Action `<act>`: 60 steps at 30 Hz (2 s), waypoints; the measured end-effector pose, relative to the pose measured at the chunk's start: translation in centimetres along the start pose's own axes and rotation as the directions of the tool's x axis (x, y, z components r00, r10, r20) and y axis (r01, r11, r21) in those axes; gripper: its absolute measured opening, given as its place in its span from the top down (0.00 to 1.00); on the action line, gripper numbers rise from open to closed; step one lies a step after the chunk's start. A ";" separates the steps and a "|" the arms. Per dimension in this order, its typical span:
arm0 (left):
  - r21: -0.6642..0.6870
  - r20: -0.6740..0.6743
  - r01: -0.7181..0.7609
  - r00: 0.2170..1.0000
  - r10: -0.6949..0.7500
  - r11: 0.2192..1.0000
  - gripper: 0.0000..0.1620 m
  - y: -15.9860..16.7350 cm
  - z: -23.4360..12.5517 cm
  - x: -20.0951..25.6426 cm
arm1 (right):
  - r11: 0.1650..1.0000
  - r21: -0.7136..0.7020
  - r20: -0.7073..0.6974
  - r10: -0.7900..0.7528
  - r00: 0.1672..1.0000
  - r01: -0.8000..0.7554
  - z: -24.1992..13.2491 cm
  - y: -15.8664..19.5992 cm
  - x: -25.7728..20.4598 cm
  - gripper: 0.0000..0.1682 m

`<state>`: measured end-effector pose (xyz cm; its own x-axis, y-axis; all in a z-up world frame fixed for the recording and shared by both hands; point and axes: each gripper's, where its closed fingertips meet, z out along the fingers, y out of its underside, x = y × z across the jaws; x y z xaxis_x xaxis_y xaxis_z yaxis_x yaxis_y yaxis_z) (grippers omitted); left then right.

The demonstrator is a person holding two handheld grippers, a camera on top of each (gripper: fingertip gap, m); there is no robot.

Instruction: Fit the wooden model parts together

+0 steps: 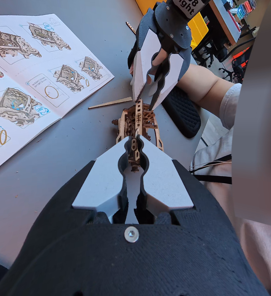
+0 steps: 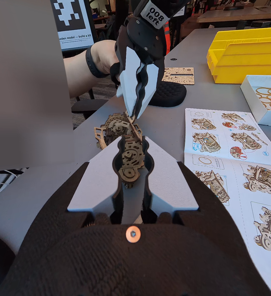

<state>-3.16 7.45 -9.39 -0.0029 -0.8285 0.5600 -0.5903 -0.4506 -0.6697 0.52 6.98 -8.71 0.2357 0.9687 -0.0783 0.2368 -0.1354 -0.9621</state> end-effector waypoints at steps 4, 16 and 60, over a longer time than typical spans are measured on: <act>-0.013 0.003 0.016 1.000 -0.016 1.000 0.97 0.1 0.0 0.1 | 1.000 -0.007 -0.007 -0.016 1.000 0.016 0.1 0.0 0.0 0.88; -0.111 0.001 0.112 0.994 -0.113 0.987 0.98 0.6 0.1 0.5 | 0.998 -0.029 -0.021 -0.063 0.998 0.063 0.0 0.0 -0.1 0.88; -0.246 -0.003 -0.126 0.992 0.129 0.961 0.98 1.1 0.6 0.9 | 0.986 -0.115 0.106 0.130 0.986 -0.118 0.2 0.4 -0.6 0.75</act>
<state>-3.36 6.00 -9.92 -0.0819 -0.8786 0.4705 -0.7653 -0.2470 -0.5944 0.33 6.41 -9.11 0.1631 0.9594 -0.2302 0.3139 -0.2716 -0.9098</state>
